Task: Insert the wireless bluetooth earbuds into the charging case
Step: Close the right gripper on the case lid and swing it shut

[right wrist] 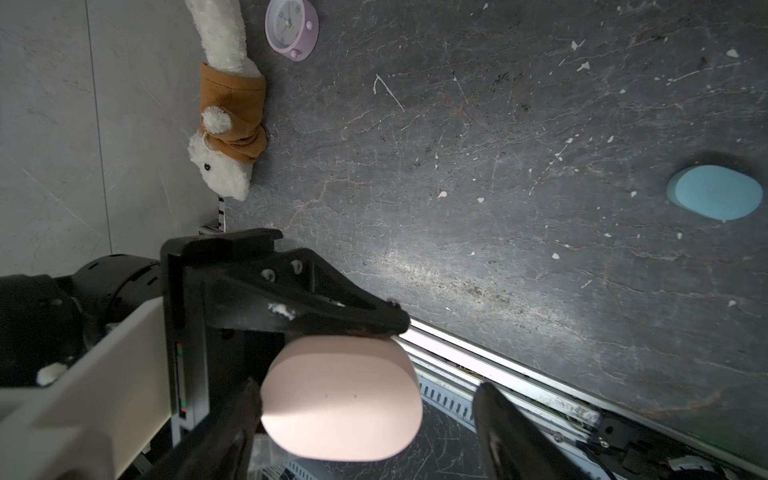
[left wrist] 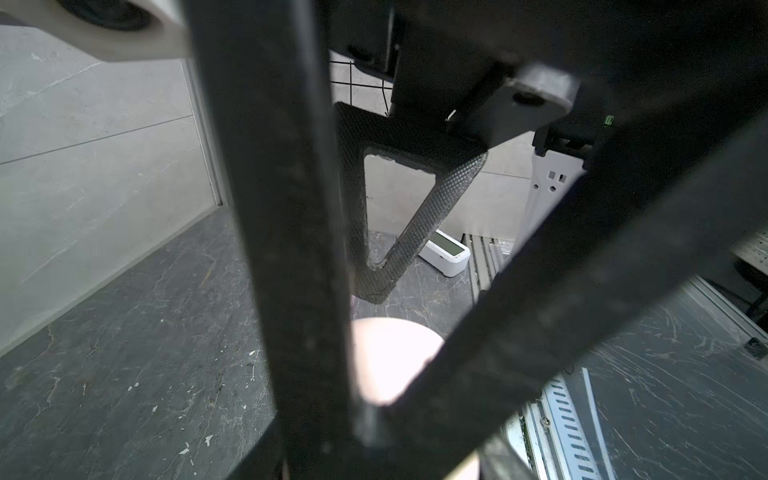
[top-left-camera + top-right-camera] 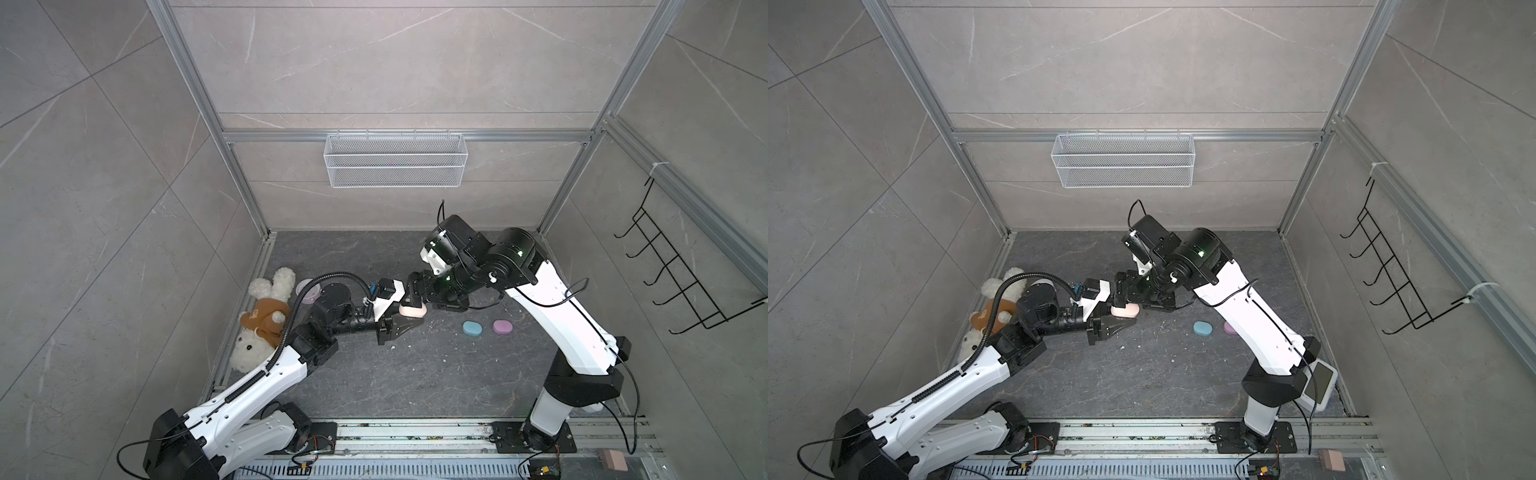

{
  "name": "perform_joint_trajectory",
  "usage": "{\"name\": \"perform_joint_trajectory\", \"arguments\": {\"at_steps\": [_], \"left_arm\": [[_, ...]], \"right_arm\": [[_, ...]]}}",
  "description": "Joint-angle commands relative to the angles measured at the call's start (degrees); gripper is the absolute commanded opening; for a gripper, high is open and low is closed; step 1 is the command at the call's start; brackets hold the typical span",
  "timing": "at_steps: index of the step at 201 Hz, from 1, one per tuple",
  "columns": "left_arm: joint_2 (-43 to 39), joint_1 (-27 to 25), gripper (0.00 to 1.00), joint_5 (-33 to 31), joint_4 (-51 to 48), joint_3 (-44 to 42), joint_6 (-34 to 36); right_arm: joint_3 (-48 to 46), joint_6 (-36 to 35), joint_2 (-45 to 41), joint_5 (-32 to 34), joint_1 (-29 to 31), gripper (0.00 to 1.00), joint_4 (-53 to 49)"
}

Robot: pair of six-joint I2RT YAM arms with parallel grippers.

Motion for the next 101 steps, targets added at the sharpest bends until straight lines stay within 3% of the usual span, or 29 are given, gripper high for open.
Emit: {"name": "perform_joint_trajectory", "arguments": {"at_steps": [1, 45, 101], "left_arm": [[-1.44, -0.47, 0.2, -0.53, 0.89, 2.98, 3.31], [-1.67, -0.52, 0.2, -0.57, 0.92, 3.03, 3.39], [-1.57, -0.54, 0.2, -0.79, 0.88, 3.07, 3.4]], "right_arm": [[-1.78, 1.41, -1.93, -1.98, 0.04, 0.83, 2.64], [-5.6, 1.37, -2.73, -3.64, 0.04, 0.83, 5.48], [-5.39, 1.71, -2.47, -3.85, 0.04, 0.74, 5.45]]}}
